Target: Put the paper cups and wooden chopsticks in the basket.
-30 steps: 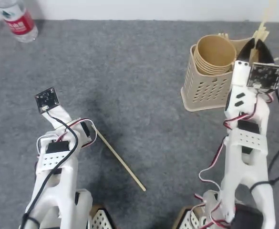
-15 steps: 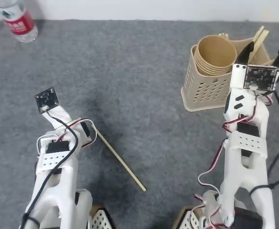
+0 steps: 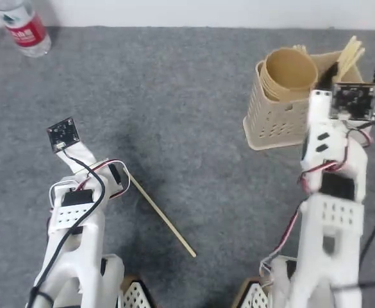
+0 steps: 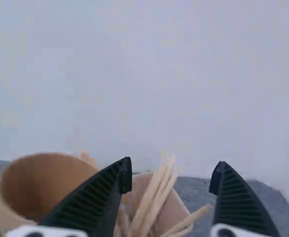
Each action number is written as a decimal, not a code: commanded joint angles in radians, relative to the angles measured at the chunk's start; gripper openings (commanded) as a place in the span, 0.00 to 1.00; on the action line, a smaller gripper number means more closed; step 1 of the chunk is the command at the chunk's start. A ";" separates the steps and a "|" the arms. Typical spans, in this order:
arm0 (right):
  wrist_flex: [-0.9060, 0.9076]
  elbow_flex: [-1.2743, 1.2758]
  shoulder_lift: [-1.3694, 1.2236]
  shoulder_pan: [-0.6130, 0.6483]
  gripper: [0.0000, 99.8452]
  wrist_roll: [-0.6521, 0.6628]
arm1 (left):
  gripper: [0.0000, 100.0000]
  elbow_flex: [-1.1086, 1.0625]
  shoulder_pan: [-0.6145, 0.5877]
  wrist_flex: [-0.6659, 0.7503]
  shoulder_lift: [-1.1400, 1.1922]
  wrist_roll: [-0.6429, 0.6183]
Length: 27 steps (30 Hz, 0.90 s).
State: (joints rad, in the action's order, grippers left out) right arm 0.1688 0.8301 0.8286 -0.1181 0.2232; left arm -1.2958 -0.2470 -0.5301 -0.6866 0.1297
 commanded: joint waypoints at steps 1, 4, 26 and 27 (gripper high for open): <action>0.377 -0.180 0.163 0.143 0.26 0.017 | 0.01 0.005 -0.002 0.020 -0.029 0.006; 0.604 -0.282 0.182 0.306 0.26 0.018 | 0.01 0.008 -0.011 0.015 -0.031 0.005; 0.822 -0.391 -0.616 0.984 0.26 -0.081 | 0.01 -0.119 -1.005 -0.356 -0.945 0.020; 0.805 -0.391 -0.650 0.992 0.26 -0.081 | 0.01 -0.174 -1.022 -0.364 -1.000 0.032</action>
State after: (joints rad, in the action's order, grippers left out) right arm 1.0219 0.4971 0.2486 0.8454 0.1527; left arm -1.3234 -1.1523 -0.9060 -1.4830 0.1327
